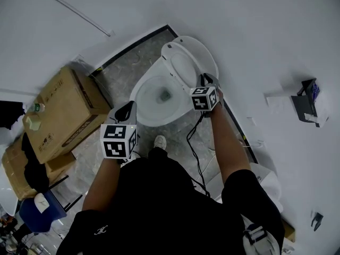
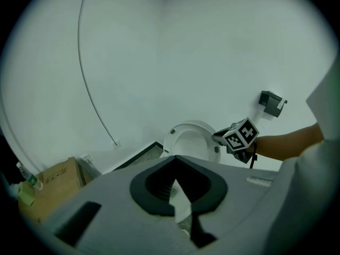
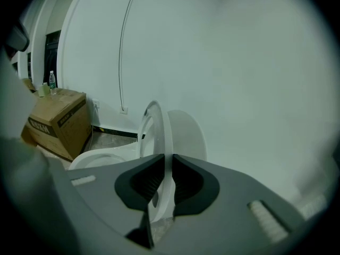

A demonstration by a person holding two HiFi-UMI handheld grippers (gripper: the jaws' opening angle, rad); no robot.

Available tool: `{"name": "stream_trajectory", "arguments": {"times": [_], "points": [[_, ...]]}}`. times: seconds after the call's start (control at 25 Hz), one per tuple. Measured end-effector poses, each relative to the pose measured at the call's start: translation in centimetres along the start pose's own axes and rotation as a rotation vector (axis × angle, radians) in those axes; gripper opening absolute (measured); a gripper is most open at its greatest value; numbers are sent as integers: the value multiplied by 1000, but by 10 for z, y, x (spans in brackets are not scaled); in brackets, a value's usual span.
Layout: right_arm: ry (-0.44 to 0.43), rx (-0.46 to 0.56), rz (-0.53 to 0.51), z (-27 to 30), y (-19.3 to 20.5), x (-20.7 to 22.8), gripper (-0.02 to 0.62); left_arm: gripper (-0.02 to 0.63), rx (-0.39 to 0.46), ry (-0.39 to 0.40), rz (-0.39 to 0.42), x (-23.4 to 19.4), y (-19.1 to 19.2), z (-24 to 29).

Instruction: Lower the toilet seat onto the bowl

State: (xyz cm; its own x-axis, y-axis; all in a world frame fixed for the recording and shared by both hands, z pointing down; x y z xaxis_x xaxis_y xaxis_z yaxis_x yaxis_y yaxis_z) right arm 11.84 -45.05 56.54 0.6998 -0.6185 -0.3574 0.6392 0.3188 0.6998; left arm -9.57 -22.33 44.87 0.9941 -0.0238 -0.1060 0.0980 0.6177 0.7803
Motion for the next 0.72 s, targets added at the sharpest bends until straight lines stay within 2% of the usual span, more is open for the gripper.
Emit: {"name": "stream_trajectory", "arguments": {"times": [0.32,0.72], "points": [[-102,11,-17,-18,1,-43,57,9,-3,-16,-18,-4,11,-11],[-237,8,-104,-40,7,-118,66,9,-20,-24,-48,-21,29,-19]]}}
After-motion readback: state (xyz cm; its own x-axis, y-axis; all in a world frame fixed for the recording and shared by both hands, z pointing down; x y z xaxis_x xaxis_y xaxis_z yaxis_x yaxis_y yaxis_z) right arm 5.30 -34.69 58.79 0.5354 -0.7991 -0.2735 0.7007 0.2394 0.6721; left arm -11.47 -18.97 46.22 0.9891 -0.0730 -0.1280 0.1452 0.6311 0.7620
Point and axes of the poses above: the fingertips, and each gripper's own axes: z forward along the fingers, x to its right, y out of its underside, the point moved 4 cm from there along -z, backward along the fingers, and after that the axes turned 2 degrees about x, right-handed, at the moved point
